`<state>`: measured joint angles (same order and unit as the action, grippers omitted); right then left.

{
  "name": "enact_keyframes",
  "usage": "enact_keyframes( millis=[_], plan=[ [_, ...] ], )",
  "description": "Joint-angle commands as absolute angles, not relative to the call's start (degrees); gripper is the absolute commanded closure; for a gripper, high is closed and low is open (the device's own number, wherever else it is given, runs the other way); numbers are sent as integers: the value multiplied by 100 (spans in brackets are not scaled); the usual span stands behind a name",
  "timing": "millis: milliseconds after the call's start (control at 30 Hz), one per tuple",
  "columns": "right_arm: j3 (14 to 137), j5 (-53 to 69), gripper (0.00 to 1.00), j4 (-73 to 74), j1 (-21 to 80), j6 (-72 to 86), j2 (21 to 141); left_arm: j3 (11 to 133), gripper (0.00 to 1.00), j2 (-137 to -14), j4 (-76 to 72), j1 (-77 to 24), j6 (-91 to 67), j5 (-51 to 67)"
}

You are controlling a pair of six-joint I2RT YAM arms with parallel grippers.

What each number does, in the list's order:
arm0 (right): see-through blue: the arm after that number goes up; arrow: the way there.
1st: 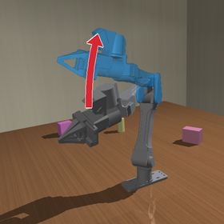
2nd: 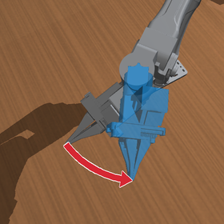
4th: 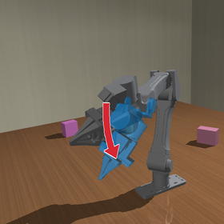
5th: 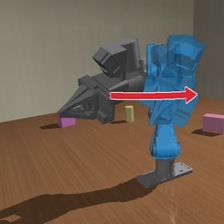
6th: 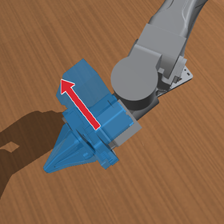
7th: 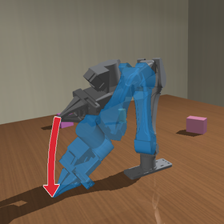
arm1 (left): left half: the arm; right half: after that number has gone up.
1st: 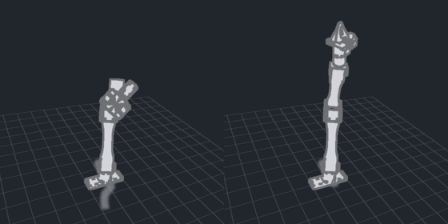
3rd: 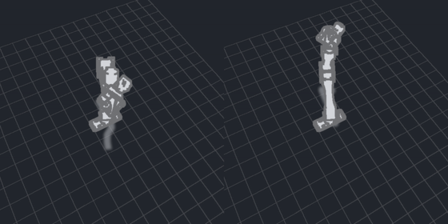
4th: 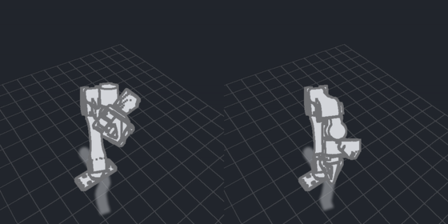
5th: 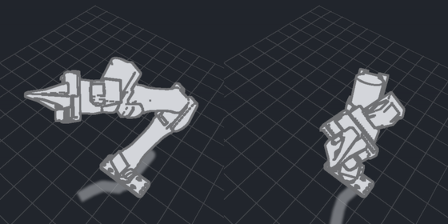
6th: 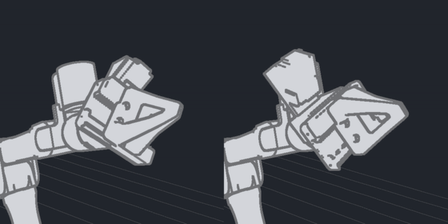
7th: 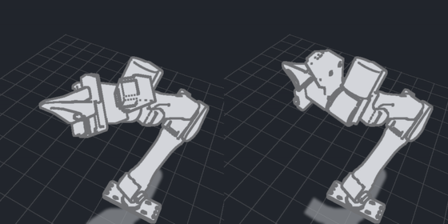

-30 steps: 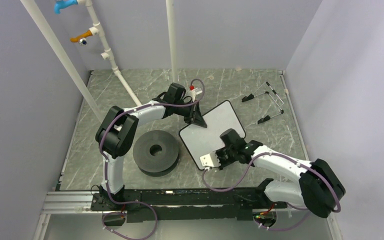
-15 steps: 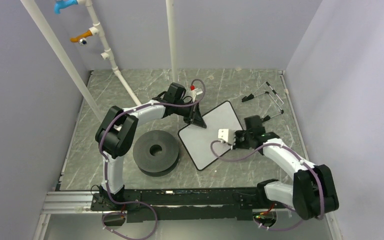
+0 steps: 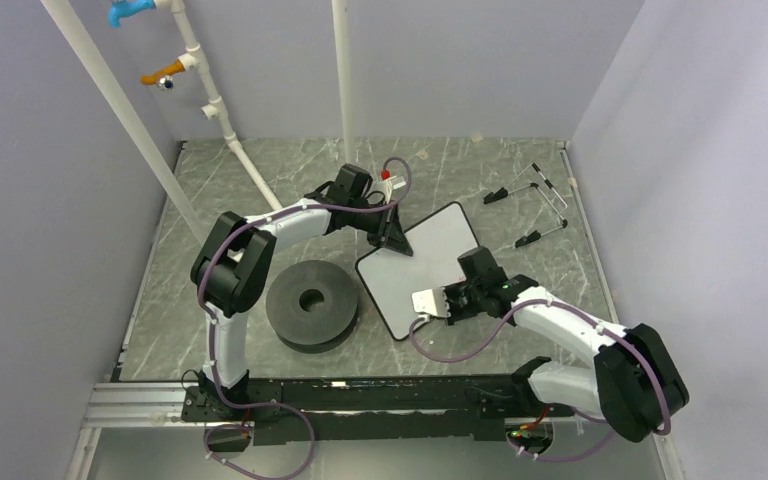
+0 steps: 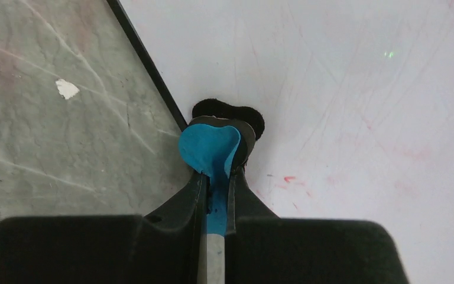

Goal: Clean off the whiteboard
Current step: Erase the whiteboard at the center of the board.

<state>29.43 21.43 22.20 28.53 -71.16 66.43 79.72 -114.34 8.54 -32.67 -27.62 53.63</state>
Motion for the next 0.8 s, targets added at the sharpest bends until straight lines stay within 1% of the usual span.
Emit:
enact_keyframes(
  millis=[0,67,133,200,367,433,467,567,633,700,767],
  plan=[
    [3066,1895,100,1838,3033,-6728,6781,8270,100,-11109,641,-3318,-2785,5809],
    [3280,1567,100,1481,2618,-6241,6997,8242,100,-11082,675,-3322,-2746,5808],
    [3637,1620,100,1532,2063,-5926,7190,8220,100,-11075,704,-3322,-2715,5824],
    [3705,1642,100,1460,1699,-5932,7137,8237,100,-11075,761,-3336,-2664,5823],
    [3705,1782,100,1538,1415,-6109,6953,8291,100,-11083,767,-3341,-2657,5833],
    [3635,2000,100,1640,1517,-6235,6924,8312,100,-11093,766,-3344,-2662,5833],
    [3558,1985,100,1708,1735,-6309,6906,8328,100,-11094,783,-3344,-2652,5834],
    [3215,1664,100,1867,2767,-6563,6868,8341,100,-11092,830,-3340,-2620,5828],
    [3150,1779,100,2026,3249,-6637,6839,8317,100,-11078,816,-3340,-2634,5831],
    [3220,1874,100,2066,3371,-6535,6829,8291,100,-11056,773,-3341,-2650,5841],
    [3289,1758,100,1918,3270,-6305,6815,8272,100,-11053,742,-3346,-2662,5836]
  ],
)
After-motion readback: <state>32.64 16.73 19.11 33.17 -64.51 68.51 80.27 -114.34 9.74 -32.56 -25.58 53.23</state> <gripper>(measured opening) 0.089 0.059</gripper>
